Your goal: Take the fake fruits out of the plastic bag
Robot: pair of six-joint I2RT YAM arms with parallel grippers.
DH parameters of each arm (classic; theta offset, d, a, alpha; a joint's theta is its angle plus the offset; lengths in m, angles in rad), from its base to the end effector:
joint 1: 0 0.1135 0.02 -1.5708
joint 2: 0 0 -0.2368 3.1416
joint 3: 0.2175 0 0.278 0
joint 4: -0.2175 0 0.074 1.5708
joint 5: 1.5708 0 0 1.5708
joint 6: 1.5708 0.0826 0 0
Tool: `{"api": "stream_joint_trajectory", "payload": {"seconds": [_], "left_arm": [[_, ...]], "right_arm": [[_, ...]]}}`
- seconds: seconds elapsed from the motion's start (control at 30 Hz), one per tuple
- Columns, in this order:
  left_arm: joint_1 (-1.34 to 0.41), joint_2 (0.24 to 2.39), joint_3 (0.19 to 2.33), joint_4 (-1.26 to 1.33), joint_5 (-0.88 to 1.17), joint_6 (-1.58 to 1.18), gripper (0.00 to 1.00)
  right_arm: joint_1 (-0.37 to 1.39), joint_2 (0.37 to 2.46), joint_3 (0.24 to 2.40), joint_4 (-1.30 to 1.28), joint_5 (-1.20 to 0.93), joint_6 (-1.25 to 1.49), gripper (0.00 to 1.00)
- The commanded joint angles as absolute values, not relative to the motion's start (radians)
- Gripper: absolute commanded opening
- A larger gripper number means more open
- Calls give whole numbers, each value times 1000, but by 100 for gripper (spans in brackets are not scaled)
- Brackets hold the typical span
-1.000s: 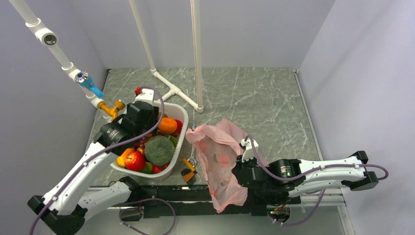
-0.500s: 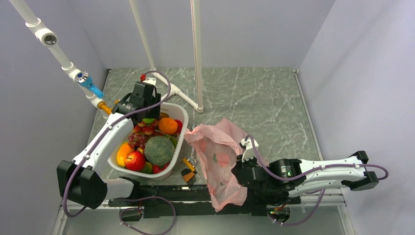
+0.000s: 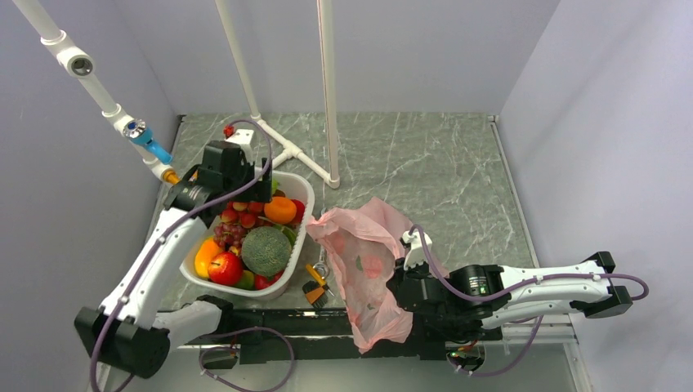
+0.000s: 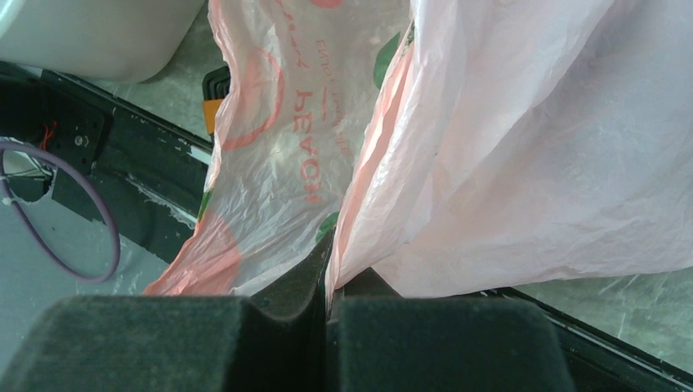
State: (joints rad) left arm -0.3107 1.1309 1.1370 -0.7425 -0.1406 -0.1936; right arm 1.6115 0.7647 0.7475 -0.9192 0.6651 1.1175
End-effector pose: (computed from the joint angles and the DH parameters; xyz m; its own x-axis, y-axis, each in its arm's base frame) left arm 0.2946 -0.0824 0.2848 -0.6667 0.0140 -0.7452 0.0770 0.9958 -0.0502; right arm 0.0426 0.2059 0.2208 -0.7058 -0.0526 -0.7064 -0.3803 0.8695 0.3152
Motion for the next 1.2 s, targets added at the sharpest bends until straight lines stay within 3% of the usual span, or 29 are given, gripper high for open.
{"api": "stream_joint_trajectory", "payload": {"seconds": [0.0, 0.27, 0.53, 0.7, 0.87, 1.17], "left_arm": [[-310, 986, 1131, -768, 34, -245, 99], [-311, 698, 925, -593, 558, -391, 98], [-417, 555, 744, -417, 730, -537, 96], [-752, 632, 677, -267, 497, -603, 94], [-1039, 818, 761, -233, 223, -560, 90], [-1246, 1057, 736, 36, -207, -524, 76]], "right_arm": [[1613, 748, 796, -890, 709, 1106, 0], [1612, 692, 818, -875, 742, 1061, 0], [1612, 654, 812, -890, 769, 1063, 0], [1612, 653, 804, -883, 764, 1070, 0], [1614, 670, 806, -885, 748, 1075, 0], [1612, 656, 780, -856, 727, 1088, 0]]}}
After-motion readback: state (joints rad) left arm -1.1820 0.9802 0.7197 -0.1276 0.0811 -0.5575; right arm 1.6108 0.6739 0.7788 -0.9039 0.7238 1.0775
